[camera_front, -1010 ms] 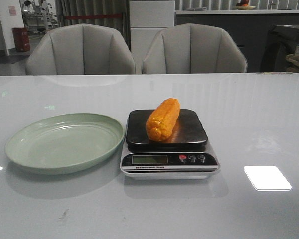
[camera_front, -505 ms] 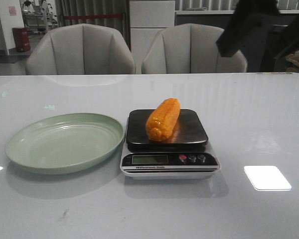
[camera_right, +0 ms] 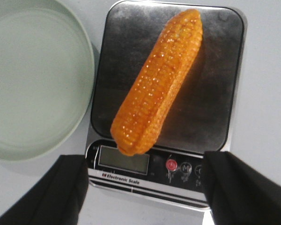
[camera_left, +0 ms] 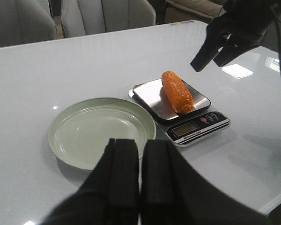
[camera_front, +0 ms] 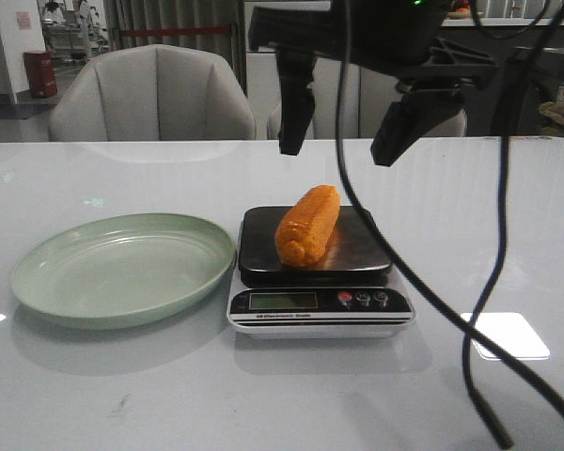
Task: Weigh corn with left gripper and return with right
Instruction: 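Lower the right gripper over the corn on the scale and close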
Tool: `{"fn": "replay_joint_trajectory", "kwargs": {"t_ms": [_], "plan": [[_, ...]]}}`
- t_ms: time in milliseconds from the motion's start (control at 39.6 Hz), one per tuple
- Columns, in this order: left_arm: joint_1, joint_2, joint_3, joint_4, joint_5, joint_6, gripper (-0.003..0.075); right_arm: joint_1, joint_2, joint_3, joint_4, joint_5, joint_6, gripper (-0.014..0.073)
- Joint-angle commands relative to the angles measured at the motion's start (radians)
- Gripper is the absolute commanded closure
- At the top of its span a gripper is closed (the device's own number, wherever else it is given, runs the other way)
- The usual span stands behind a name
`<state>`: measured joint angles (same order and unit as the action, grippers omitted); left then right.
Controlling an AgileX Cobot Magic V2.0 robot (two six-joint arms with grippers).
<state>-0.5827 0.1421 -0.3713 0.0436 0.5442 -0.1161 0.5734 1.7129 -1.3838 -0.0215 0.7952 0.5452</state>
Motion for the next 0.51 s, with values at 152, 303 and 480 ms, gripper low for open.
{"fn": "replay_joint_trajectory", "kwargs": {"t_ms": [152,303,480], "plan": [[0.000,0.011,-0.027,0.001,-0.074,-0.002,0.0607,0.013,0.158,-0.223,-0.056,0.097,0.127,-0.0001],[0.000,0.011,-0.027,0.001,-0.074,-0.002,0.0607,0.014,0.240,-0.287,-0.056,0.129,0.162,-0.0001],[0.000,0.011,-0.027,0.001,-0.074,-0.002,0.0607,0.014,0.302,-0.315,-0.054,0.161,0.164,-0.0001]]}}
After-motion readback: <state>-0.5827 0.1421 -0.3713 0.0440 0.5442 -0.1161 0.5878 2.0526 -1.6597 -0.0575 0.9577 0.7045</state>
